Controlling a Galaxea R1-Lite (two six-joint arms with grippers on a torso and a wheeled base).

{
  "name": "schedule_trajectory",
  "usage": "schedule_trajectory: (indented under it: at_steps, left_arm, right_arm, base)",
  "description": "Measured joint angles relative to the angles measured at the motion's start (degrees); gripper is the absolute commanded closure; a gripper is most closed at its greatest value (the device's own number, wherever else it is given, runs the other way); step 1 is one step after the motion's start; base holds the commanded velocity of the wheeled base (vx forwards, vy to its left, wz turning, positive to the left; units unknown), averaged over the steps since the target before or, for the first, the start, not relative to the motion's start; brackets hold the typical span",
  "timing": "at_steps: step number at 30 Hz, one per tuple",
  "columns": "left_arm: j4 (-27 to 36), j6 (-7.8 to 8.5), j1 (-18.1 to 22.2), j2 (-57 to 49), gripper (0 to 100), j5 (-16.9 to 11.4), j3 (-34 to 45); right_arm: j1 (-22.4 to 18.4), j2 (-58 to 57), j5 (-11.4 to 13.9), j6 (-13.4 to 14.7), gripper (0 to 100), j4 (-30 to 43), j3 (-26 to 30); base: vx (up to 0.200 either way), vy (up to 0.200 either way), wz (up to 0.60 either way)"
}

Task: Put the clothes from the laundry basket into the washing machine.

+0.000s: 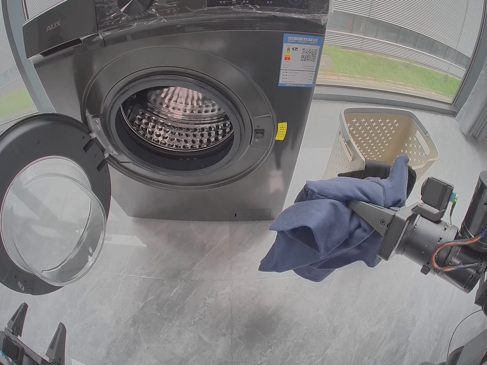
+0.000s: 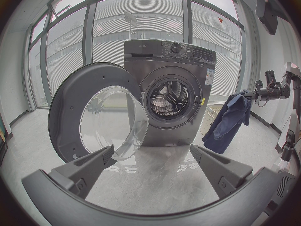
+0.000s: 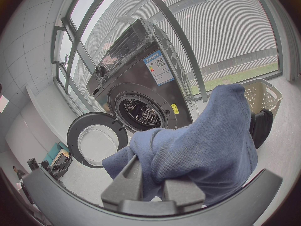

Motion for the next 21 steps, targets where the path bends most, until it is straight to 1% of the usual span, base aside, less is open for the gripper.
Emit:
schedule_trajectory:
  at_steps: [12, 16, 21]
  left_arm:
    - [0.0, -0.38, 0.0, 0.0, 0, 0.1, 0.0]
    - [0.0, -0.4, 0.0, 0.0, 0, 0.1, 0.0]
    - [0.0, -0.4, 0.0, 0.0, 0, 0.1, 0.0]
  right_arm:
    - [0.0, 0.4, 0.0, 0.1, 100, 0.0, 0.4]
    - [0.0, 1.3, 0.0, 0.1, 100, -1.6, 1.1]
    - [0.0, 2.5, 0.0, 0.0, 100, -3.3, 1.6]
  base:
    - [0.0, 0.0, 0.0]
    - [0.0, 0.0, 0.0]
    - [-0.2, 0.0, 0.0]
